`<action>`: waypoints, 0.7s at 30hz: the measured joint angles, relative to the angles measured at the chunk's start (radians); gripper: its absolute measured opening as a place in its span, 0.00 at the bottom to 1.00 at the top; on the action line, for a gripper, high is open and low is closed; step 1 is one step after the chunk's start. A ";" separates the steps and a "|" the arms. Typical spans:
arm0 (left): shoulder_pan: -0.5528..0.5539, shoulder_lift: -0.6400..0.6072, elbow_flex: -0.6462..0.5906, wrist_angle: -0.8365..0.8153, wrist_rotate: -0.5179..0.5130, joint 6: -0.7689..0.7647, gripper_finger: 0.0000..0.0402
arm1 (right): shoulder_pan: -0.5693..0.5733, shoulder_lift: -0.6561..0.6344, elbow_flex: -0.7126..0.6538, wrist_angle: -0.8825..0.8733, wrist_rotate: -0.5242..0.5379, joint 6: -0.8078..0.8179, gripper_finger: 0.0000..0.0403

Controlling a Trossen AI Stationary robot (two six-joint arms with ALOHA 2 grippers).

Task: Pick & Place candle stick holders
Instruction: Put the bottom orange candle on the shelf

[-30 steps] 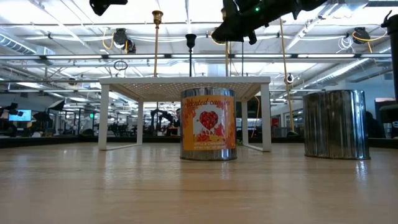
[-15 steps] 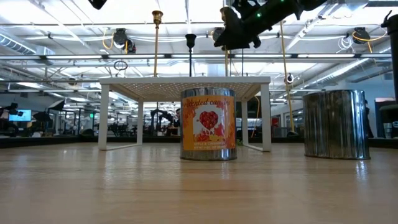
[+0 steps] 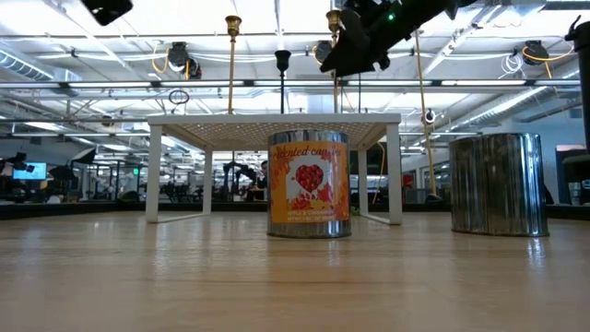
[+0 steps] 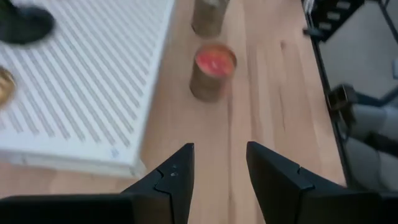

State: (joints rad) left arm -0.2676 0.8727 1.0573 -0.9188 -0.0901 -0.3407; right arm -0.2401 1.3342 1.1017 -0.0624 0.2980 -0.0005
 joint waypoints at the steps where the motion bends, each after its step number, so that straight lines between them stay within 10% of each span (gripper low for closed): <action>1: -0.021 0.003 0.000 -0.016 0.000 -0.023 0.38 | 0.008 -0.001 0.001 0.001 0.021 -0.008 0.59; 21: -0.478 0.382 0.000 -0.142 0.040 -0.261 0.38 | 0.216 -0.045 0.000 -0.377 0.120 0.239 0.59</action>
State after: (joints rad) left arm -0.7458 1.2544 1.0573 -1.0610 -0.0502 -0.6021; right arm -0.0237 1.2888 1.1015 -0.4394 0.4183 0.2388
